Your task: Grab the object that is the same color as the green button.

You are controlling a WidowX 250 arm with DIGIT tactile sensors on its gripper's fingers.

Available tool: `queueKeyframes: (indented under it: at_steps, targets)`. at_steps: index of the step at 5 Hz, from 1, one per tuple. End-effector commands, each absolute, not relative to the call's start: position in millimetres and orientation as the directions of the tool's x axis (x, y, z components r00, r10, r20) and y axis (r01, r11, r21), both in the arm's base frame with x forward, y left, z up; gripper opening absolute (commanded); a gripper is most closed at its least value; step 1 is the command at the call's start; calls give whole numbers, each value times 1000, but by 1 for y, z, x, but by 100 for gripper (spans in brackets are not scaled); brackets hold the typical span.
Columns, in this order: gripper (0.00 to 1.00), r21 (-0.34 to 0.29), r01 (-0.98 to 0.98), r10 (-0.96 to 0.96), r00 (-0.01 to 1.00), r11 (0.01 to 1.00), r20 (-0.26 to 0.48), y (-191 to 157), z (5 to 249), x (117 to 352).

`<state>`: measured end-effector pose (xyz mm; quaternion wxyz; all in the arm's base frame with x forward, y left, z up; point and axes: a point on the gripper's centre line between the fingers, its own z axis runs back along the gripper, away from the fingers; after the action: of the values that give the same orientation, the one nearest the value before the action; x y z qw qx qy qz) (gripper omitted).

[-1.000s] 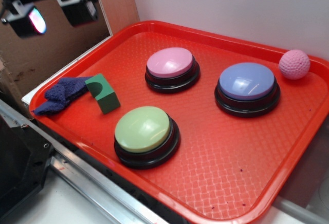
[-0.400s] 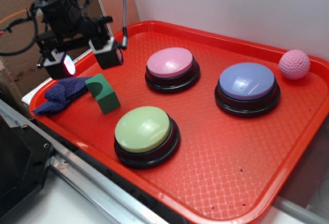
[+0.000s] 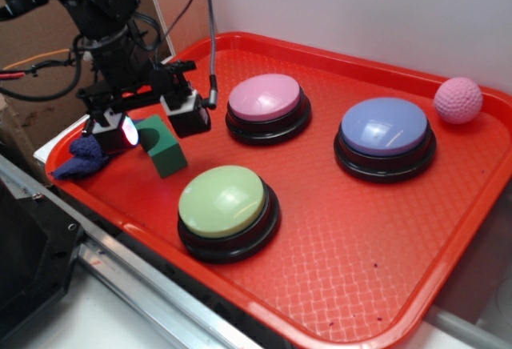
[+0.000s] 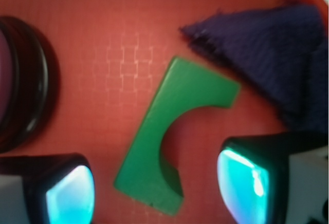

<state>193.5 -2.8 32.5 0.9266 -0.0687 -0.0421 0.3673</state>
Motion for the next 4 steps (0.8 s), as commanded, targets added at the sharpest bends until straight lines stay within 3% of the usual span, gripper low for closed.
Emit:
queueKeyframes:
  at_steps: [1, 2, 3, 4]
  targets:
    - [100, -161, -674, 688, 725, 721, 43, -4, 22, 202]
    - [32, -138, -694, 705, 707, 707, 55, -4, 17, 203]
    - [0, -128, -694, 705, 707, 708, 67, -4, 19, 203]
    - [0, -91, -667, 674, 731, 739, 111, -1, 43, 205]
